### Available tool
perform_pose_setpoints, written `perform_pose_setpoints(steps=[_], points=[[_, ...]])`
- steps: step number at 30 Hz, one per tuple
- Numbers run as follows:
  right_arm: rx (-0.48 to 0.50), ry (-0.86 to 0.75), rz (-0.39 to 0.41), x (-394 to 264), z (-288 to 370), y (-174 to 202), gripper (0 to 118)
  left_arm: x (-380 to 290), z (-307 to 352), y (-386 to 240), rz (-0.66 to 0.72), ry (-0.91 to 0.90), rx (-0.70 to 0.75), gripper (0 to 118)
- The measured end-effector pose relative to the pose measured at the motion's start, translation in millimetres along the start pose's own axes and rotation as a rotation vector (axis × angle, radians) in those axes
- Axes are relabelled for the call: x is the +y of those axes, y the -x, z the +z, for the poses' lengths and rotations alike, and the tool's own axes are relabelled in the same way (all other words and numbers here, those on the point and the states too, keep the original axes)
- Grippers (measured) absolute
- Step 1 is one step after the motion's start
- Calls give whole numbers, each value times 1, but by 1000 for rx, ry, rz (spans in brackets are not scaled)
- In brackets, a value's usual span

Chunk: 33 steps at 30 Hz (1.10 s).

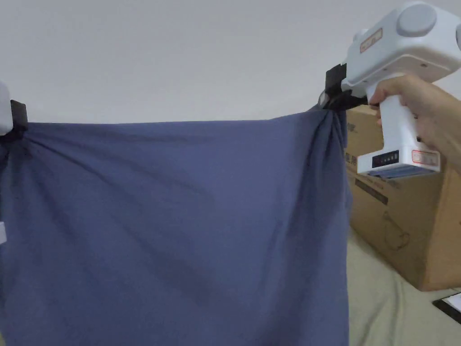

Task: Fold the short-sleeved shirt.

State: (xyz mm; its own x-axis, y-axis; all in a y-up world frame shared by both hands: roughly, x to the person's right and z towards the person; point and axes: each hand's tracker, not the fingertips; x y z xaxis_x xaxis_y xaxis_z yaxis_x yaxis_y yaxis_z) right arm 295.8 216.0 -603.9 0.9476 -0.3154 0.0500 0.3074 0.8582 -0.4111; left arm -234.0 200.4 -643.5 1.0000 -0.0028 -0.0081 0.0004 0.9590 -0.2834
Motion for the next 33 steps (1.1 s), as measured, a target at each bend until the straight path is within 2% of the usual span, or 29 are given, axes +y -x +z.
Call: perform_pose_setpoints(steps=[5,9,13,17,19,23,27,33], points=[[-48,-66,12,68,-16,1,3,51,-22,-9,5,-46,-10,3],[-52,-117,12,89,1,19,3,74,-35,-15,10,-77,10,3],[-72,-126,64,94,4,28,3,74,-37,-27,-10,-97,20,3],[-83,-110,77,74,-6,31,3,60,-49,-35,-13,-82,36,3],[-97,-84,95,63,-19,28,3,45,-60,-40,-57,-78,47,3],[-114,0,94,29,-61,13,3,13,-105,-40,-78,-37,57,3],[-152,97,94,-15,-116,-7,3,-39,-147,-44,-93,23,48,3],[-183,288,73,-104,-213,-44,3,-146,-231,-41,-112,220,64,3]])
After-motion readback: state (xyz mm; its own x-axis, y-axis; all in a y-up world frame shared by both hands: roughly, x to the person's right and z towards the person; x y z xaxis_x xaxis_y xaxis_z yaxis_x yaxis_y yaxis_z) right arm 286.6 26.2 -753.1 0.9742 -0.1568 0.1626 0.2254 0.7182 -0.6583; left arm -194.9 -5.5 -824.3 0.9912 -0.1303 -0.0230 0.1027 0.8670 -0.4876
